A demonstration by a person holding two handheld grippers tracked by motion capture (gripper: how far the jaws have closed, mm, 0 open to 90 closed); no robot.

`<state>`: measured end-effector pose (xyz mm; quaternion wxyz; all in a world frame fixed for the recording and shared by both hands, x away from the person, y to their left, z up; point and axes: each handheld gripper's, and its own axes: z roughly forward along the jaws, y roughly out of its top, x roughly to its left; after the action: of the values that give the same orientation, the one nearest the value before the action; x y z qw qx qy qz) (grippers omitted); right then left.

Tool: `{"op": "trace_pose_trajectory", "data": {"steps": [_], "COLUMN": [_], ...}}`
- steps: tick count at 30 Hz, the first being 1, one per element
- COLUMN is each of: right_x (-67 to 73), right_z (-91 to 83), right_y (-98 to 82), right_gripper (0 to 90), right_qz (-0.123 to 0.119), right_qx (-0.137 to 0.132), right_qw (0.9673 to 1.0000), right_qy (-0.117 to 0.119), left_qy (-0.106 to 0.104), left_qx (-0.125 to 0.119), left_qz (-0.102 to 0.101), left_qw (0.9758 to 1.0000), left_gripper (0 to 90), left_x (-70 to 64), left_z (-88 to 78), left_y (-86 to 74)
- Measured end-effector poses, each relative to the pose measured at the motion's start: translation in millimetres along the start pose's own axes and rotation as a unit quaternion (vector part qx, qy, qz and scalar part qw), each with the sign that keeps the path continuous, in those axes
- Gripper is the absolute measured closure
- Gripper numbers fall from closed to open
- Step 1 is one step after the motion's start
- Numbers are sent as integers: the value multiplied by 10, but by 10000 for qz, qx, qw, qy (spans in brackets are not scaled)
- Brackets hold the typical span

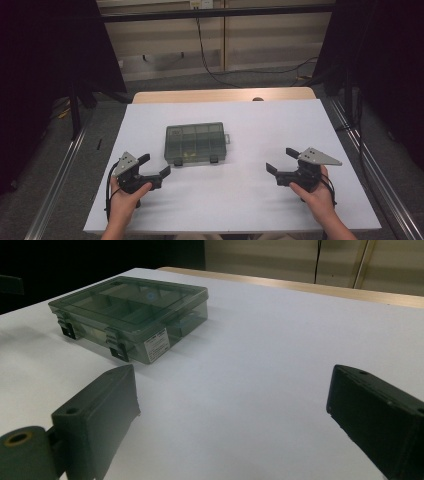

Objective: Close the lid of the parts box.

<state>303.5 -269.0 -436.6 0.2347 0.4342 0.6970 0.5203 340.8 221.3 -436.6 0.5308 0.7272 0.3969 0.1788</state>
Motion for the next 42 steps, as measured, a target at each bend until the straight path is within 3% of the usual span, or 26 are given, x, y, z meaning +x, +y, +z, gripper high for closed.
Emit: {"op": "trace_pose_trajectory", "data": {"steps": [42], "right_x": [-149], "right_z": [-420], "right_y": [-186], "right_gripper": [65], "right_qz": [-104], "right_qx": [-198], "right_qw": [9994], "right_qy": [-267], "left_qy": [36], "left_qx": [-75], "left_qz": [-2], "left_qw": [10000], "left_gripper": [47], "left_x": [26], "left_z": [-117], "left_y": [-75]}}
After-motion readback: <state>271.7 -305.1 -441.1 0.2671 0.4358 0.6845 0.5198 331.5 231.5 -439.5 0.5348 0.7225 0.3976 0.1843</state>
